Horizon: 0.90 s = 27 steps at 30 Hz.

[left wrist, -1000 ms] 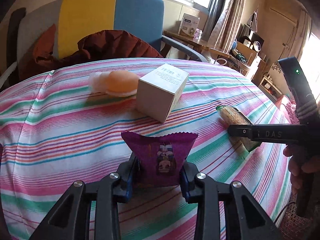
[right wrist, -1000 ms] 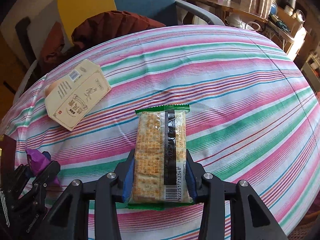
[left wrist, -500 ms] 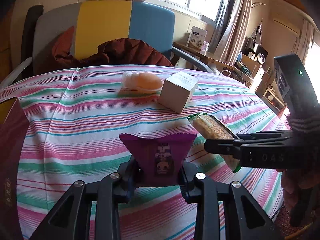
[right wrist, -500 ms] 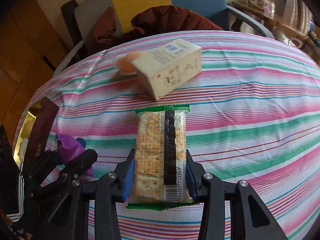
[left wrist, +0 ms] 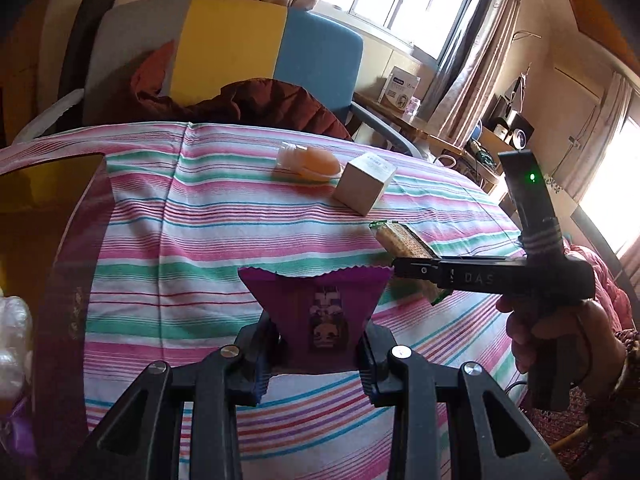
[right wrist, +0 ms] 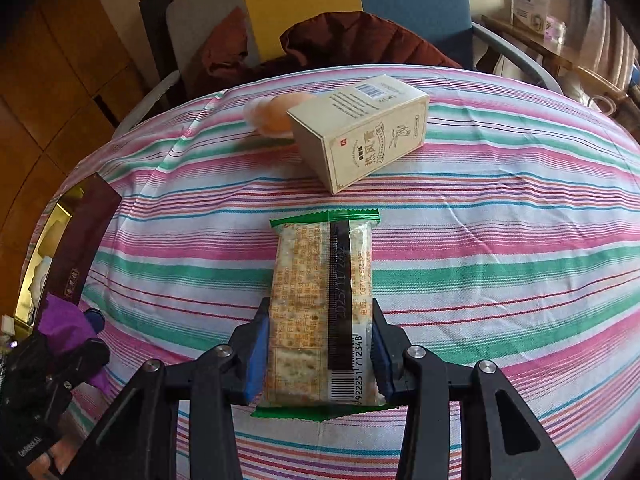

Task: Organize objects
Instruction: 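Carry the purple packet and cracker packet over the gold tray with both tools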

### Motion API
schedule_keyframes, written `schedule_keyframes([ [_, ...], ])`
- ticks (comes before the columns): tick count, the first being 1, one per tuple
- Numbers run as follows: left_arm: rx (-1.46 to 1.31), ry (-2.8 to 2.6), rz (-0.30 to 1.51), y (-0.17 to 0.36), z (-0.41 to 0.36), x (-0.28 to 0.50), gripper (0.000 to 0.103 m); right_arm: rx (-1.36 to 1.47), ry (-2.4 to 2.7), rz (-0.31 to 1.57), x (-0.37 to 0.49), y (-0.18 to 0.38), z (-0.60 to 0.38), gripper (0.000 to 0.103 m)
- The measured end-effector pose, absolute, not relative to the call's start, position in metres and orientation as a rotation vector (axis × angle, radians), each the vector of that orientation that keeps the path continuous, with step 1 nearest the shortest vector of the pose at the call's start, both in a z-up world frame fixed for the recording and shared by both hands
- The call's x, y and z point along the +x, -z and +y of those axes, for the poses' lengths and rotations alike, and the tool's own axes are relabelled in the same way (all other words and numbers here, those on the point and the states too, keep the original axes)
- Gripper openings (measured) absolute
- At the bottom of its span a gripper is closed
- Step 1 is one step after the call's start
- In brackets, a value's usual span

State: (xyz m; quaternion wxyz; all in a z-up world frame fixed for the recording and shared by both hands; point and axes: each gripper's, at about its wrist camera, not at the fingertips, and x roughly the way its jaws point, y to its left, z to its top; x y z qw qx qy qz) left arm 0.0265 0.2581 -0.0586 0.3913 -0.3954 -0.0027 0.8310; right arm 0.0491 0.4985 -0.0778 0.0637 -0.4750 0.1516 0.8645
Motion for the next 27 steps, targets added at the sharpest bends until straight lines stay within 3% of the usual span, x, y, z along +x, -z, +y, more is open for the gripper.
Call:
schedule_keyframes([
  [13, -1.045, -2.241, -0.295, 0.029, 0.156, -0.026, 0.035, -1.408, -2.845, 0.257, 0.056, 0.067, 0.433, 0.044],
  [27, -1.195, -2.399, -0.550, 0.049, 0.022, -0.081, 0.035, -1.344, -2.964, 0.380, 0.065, 0.049, 0.374, 0.044],
])
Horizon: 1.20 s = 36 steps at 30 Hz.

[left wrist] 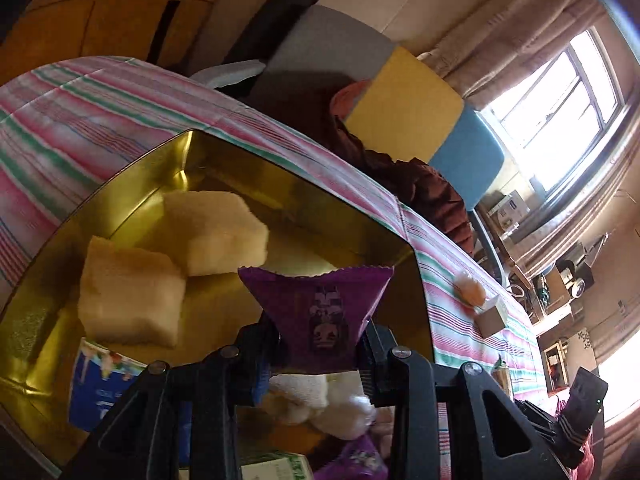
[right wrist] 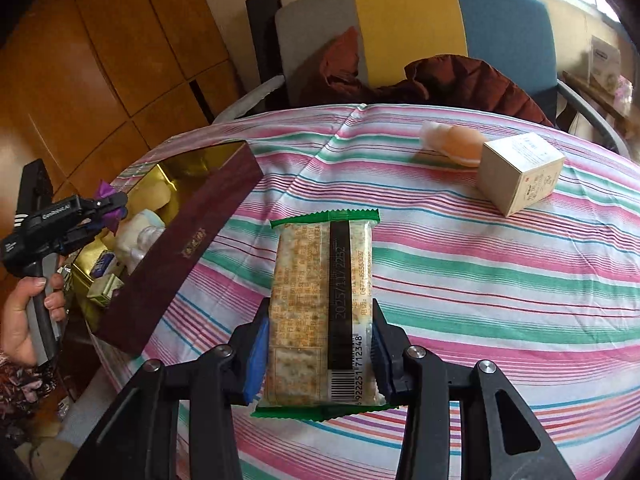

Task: Organize objects
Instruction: 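Carry the purple packet and cracker packet over the gold tray with both tools, then open left tool to drop the purple packet while right tool releases the crackers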

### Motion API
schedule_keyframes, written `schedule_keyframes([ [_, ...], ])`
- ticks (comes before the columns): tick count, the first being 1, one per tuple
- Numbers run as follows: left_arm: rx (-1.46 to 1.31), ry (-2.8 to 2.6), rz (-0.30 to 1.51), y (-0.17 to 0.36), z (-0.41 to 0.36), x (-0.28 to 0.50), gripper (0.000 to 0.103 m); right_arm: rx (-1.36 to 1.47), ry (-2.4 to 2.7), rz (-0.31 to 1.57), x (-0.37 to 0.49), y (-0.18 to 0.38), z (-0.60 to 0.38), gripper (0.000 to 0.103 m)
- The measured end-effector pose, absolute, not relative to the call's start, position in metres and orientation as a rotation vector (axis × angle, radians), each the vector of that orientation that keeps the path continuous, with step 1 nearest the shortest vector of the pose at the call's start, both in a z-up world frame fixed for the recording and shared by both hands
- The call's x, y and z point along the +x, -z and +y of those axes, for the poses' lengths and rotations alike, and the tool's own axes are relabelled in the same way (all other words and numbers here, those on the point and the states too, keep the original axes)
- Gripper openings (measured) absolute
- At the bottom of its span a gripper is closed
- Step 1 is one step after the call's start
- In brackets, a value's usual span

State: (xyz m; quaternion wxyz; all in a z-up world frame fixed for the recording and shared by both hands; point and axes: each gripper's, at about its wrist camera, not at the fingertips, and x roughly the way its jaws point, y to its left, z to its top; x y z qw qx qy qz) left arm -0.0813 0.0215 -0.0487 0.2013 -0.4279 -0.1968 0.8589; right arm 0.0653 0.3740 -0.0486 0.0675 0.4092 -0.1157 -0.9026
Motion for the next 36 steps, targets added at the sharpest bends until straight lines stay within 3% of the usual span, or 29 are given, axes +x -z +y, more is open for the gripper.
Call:
schedule_keyframes([
  [5, -1.264, -2.392, -0.580, 0.062, 0.001, -0.090, 0.035, 1.182, 2.677, -0.383, 0.060, 0.039, 0.344, 0.044],
  [9, -1.274, -2.404, -0.615, 0.066, -0.005, -0.089, 0.050, 1.144, 2.647, -0.381, 0.055, 0.031, 0.321, 0.044],
  [18, -1.251, -2.478, -0.686, 0.054, -0.023, -0.090, 0.062, 1.114, 2.611, -0.304, 0.051, 0.023, 0.274, 0.044],
  [36, -1.242, -2.569, -0.844, 0.025, -0.041, -0.075, 0.064, 1.212, 2.554, -0.065, -0.036, 0.019, 0.204, 0.045],
])
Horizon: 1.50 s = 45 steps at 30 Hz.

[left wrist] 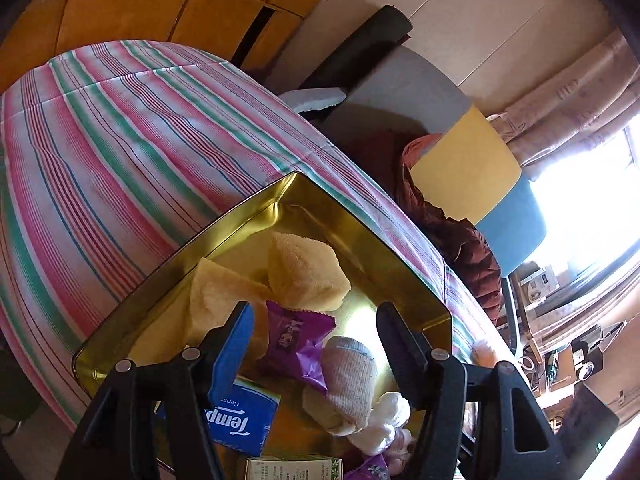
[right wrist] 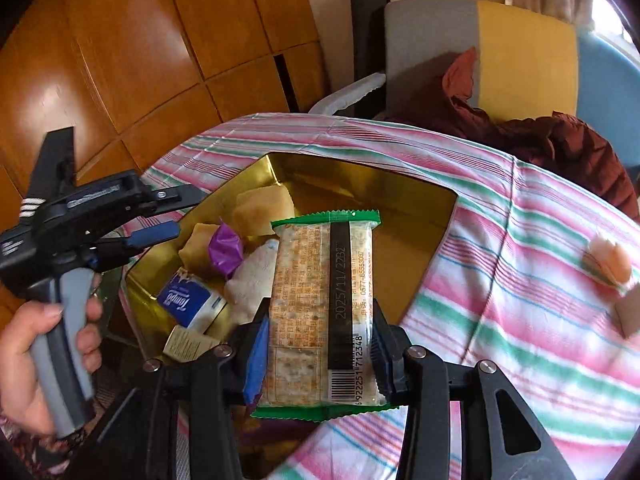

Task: Organize objects
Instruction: 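Open left tool to drop the purple packet while right tool releases the crackers, then withdraw both open tools from the tray toward the beige box and bottle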

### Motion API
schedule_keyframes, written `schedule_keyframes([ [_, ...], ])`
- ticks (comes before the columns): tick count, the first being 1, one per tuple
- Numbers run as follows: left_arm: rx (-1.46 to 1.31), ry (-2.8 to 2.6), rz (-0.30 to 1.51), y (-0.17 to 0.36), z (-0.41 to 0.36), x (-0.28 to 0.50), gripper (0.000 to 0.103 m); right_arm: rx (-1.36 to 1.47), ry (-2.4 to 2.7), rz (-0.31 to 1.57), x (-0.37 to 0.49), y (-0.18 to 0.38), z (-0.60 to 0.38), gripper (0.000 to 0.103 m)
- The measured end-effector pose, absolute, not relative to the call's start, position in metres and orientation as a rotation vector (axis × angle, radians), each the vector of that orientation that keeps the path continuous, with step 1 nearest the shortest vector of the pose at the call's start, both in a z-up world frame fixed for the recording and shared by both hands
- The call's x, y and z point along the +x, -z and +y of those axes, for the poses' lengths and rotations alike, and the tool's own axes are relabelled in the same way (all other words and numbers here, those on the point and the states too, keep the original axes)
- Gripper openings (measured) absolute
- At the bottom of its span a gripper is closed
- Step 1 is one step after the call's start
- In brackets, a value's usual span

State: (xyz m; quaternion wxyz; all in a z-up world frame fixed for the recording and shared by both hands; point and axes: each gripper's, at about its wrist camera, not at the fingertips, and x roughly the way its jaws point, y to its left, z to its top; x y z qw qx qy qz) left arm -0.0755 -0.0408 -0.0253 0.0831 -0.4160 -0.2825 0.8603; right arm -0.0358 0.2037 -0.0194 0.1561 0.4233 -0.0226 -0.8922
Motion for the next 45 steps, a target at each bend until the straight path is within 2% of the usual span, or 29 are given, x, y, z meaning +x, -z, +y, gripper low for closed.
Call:
schedule_keyframes([
  [4, -1.231, -2.573, -0.865, 0.021, -0.045, -0.075, 0.064, 1.296, 2.542, 0.010, -0.074, 0.028, 0.192, 0.045],
  [12, -1.230, -2.570, -0.902, 0.020, -0.053, -0.077, 0.065, 1.357, 2.536, -0.011, -0.124, 0.045, 0.182, 0.047],
  [13, -1.233, -2.567, -0.903, 0.021, -0.053, -0.077, 0.065, 1.359, 2.541, -0.032, -0.126, 0.046, 0.183, 0.049],
  [15, -1.241, -2.561, -0.900, 0.022, -0.053, -0.078, 0.065, 1.369, 2.568, -0.059, -0.129, 0.047, 0.183, 0.059],
  [20, -1.243, -2.558, -0.887, 0.023, -0.049, -0.077, 0.065, 1.326, 2.599, -0.110, -0.112, 0.042, 0.191, 0.063],
  [24, -1.253, -2.550, -0.854, 0.023, -0.041, -0.076, 0.065, 1.249, 2.640, -0.111, -0.092, 0.034, 0.197, 0.074],
  [33, -1.243, -2.520, -0.744, 0.020, -0.014, -0.068, 0.065, 1.192, 2.708, -0.162, -0.056, 0.025, 0.219, 0.079],
  [45, -1.224, -2.432, -0.515, 0.013, 0.041, -0.048, 0.065, 1.308, 2.796, -0.339, -0.025, 0.048, 0.276, 0.080],
])
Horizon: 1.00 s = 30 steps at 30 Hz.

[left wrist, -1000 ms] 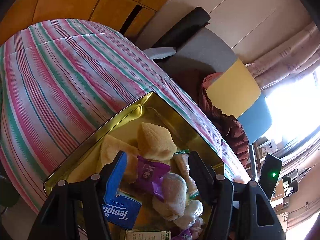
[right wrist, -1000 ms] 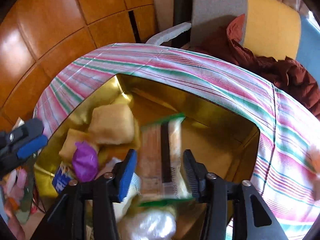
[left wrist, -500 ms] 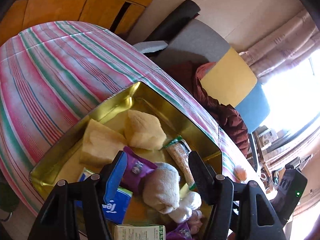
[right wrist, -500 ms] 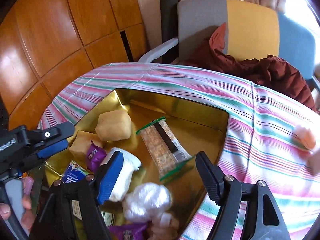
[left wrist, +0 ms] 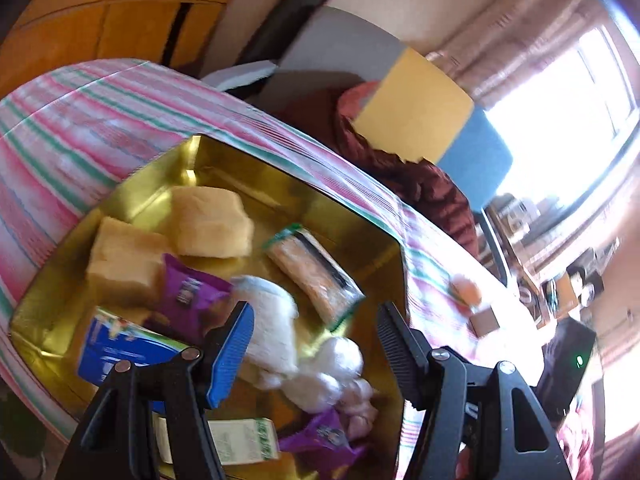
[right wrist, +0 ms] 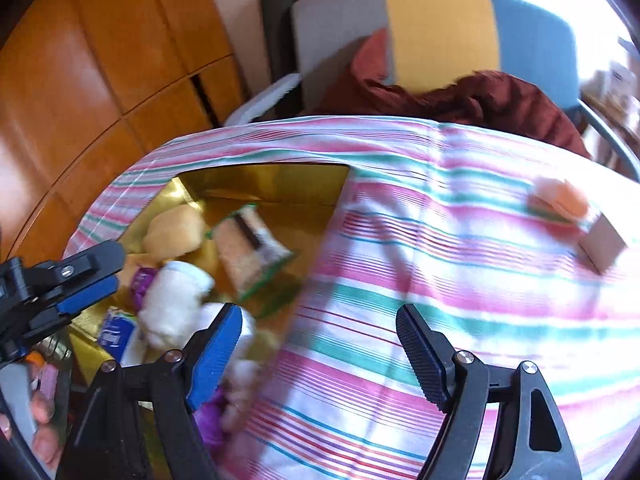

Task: Organize objects
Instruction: 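Withdraw both open tools from the tray toward the beige box and bottle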

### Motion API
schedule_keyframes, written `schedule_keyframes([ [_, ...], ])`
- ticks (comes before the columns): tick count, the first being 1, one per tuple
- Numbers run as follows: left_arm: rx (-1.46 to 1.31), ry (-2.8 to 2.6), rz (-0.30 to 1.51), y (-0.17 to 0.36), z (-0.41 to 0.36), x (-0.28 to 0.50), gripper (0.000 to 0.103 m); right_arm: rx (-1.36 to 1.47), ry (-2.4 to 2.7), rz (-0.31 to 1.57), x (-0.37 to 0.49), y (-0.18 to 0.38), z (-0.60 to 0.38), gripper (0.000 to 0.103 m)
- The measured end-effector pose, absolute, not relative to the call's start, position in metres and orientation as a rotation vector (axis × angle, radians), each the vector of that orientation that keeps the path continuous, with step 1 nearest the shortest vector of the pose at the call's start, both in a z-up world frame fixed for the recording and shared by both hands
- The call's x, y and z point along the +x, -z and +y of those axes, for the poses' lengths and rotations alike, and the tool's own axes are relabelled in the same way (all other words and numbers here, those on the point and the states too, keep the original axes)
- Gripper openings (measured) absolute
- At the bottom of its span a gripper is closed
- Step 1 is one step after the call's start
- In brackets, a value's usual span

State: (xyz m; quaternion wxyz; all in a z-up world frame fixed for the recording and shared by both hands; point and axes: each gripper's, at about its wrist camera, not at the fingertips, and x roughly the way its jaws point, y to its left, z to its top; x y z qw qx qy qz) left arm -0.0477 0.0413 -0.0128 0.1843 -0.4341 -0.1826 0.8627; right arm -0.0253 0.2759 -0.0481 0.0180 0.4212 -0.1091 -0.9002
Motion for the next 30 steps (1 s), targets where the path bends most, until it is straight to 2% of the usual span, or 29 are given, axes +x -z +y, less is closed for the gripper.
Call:
schedule_keyframes([
  [5, -1.178, -2.367, -0.391, 0.007, 0.072, -0.032, 0.065, 1.385, 2.902, -0.422, -0.010, 0.059, 0.322, 0.082],
  [18, -1.104, -2.196, -0.192, 0.000, 0.138, 0.021, 0.065, 1.469, 3.250, -0.888, 0.007, 0.052, 0.476, 0.085],
  [22, -1.118, -2.168, -0.161, 0.006, 0.147, 0.036, 0.065, 1.429, 3.289, -0.934, -0.016, 0.039, 0.501, 0.090],
  [27, -1.140, -2.162, -0.135, 0.009, 0.153, 0.042, 0.065, 1.461, 3.264, -1.030, -0.050, 0.040, 0.525, 0.090],
  [30, -1.155, -2.159, -0.116, 0.011, 0.153, 0.041, 0.065, 1.513, 3.257, -1.024, -0.063, 0.047, 0.534, 0.090],
])
